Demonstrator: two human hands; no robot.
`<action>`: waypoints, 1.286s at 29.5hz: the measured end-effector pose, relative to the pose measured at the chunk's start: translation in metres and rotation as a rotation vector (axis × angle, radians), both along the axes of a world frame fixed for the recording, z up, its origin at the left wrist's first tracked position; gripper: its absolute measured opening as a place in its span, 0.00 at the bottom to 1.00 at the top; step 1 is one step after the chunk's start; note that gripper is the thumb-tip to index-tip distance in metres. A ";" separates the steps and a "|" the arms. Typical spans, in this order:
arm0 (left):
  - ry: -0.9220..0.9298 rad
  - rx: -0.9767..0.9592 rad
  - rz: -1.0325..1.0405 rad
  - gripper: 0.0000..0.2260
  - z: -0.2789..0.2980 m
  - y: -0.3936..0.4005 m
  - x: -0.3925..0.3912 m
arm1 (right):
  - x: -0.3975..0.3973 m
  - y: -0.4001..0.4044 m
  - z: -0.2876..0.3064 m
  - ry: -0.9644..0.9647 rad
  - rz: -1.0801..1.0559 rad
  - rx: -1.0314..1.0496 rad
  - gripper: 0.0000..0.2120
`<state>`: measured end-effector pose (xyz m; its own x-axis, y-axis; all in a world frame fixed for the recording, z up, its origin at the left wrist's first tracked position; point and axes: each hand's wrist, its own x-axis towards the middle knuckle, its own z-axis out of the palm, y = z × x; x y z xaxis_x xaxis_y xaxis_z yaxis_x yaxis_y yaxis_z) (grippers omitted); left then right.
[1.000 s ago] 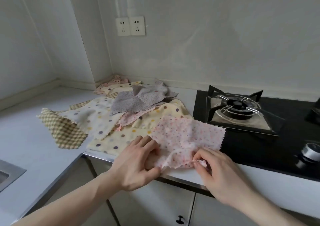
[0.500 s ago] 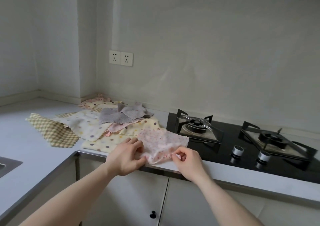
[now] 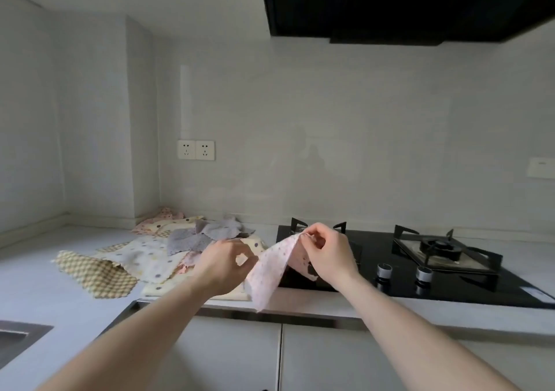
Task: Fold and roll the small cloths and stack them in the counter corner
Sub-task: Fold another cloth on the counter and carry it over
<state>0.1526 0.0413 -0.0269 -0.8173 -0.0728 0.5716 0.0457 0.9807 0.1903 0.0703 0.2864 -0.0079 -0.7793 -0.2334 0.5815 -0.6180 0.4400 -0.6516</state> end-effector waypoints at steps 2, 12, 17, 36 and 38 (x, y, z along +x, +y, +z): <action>-0.185 0.183 -0.084 0.22 0.027 0.024 0.012 | 0.010 0.004 0.036 0.034 -0.013 0.002 0.06; -0.235 0.480 -0.196 0.11 0.086 0.116 0.045 | 0.060 0.036 0.112 0.095 -0.059 -0.003 0.11; -0.336 0.577 -0.275 0.16 0.096 0.124 0.052 | 0.063 0.039 0.123 0.124 -0.014 -0.055 0.11; -0.292 0.311 0.054 0.10 0.061 0.034 -0.078 | -0.078 0.053 0.026 -0.166 -0.195 -0.004 0.08; -0.305 0.340 0.093 0.11 0.050 0.032 -0.096 | -0.096 0.048 0.014 -0.195 -0.221 -0.002 0.08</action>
<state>0.0563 0.0730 0.0228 -0.9256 -0.2952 0.2370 -0.1473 0.8575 0.4929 -0.0258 0.3348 0.0064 -0.9081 -0.0450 0.4164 -0.3708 0.5488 -0.7493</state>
